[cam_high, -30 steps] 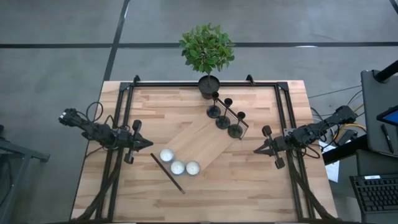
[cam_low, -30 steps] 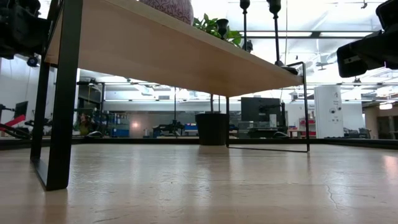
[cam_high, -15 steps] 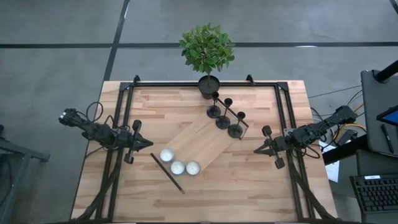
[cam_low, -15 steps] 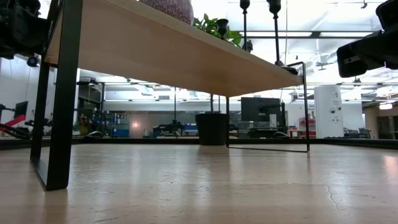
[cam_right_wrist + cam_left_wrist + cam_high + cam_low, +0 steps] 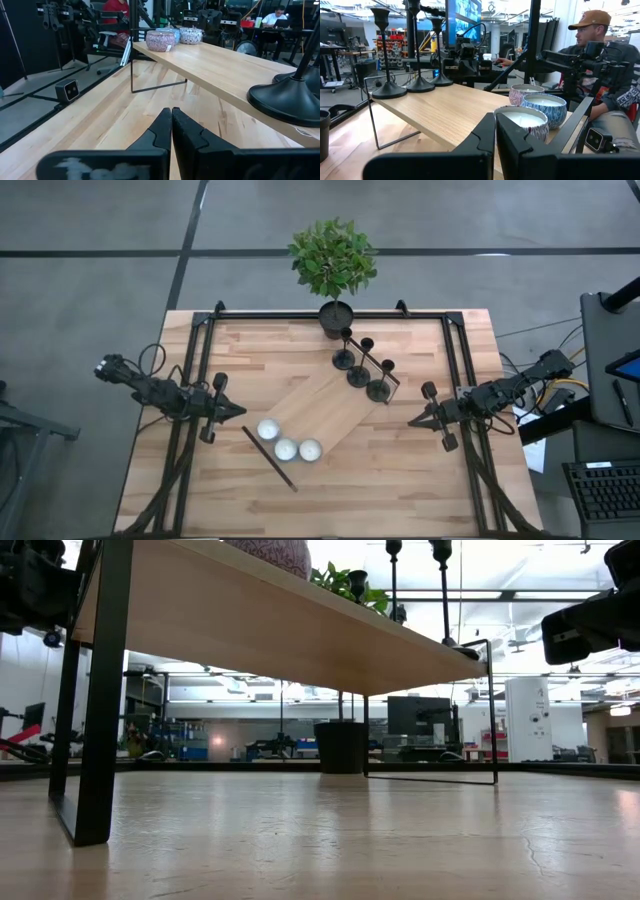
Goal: Pick & Place candle stick holders
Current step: Return to Home Position
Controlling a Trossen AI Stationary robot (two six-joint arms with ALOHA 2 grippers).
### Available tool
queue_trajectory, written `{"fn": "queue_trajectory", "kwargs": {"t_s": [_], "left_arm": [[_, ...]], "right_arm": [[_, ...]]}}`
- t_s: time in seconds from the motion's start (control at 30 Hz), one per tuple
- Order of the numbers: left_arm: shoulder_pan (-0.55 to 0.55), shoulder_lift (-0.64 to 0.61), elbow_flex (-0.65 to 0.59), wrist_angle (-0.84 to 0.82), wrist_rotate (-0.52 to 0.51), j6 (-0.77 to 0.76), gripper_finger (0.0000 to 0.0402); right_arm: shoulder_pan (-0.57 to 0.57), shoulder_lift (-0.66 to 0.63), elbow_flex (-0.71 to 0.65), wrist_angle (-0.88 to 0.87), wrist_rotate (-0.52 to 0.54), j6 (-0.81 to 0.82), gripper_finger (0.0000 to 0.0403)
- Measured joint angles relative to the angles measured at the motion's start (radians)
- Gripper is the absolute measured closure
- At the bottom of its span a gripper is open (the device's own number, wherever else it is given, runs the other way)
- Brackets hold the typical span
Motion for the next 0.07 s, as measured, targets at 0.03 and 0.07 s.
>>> {"fn": "queue_trajectory", "kwargs": {"t_s": [0.03,0.07], "left_arm": [[0.0,0.0,0.0,0.0,0.0,0.0,0.0388],[0.0,0.0,0.0,0.0,0.0,0.0,0.0388]], "right_arm": [[0.0,0.0,0.0,0.0,0.0,0.0,0.0394],[0.0,0.0,0.0,0.0,0.0,0.0,0.0394]]}}
